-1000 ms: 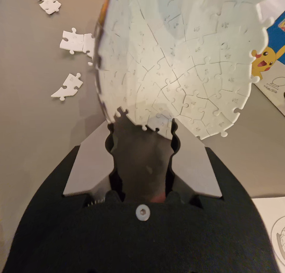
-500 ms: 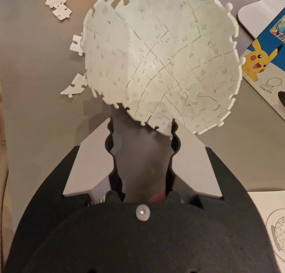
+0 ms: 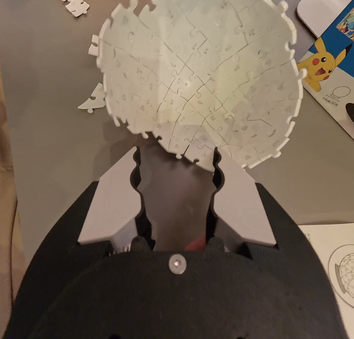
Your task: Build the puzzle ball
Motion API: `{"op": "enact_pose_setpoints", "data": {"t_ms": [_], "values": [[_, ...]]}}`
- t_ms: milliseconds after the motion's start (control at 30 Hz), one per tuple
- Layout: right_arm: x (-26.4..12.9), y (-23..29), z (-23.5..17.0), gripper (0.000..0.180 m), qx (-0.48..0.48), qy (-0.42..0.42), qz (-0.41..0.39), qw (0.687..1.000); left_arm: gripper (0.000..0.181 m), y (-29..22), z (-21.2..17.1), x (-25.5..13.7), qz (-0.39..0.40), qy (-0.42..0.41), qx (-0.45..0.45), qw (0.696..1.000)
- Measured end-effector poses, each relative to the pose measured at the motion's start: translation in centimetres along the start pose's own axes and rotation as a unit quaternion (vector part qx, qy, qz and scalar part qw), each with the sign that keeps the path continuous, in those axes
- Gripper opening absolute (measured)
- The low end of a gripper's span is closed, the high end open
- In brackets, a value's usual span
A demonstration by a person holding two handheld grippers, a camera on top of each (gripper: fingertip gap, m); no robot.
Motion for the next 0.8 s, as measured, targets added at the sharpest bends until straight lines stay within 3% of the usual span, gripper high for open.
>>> {"op": "enact_pose_setpoints", "data": {"t_ms": [33,467,800], "values": [[0.0,0.1,-0.1,0.075,0.002,0.001,0.001,1.000,0.049,-0.2,-0.2,-0.1,0.001,-0.004,0.000,1.000],[-0.3,0.8,-0.4,0.076,0.008,-0.001,0.010,1.000,0.069,-2.0,-2.4,1.1,0.004,-0.114,0.017,0.993],[-0.8,0.9,-0.4,0.077,0.000,0.001,0.010,1.000,0.075,-1.0,-2.8,2.6,-0.001,-0.148,-0.014,0.989]]}}
Point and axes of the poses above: each gripper's, where its closed fingertips meet, x out along the fingers, z out of its top, y = z × x across the jaws, the point moved 9 cm from there along -x, back along the fingers, and after that the axes turned 13 degrees about -z, right-handed, at the moved point
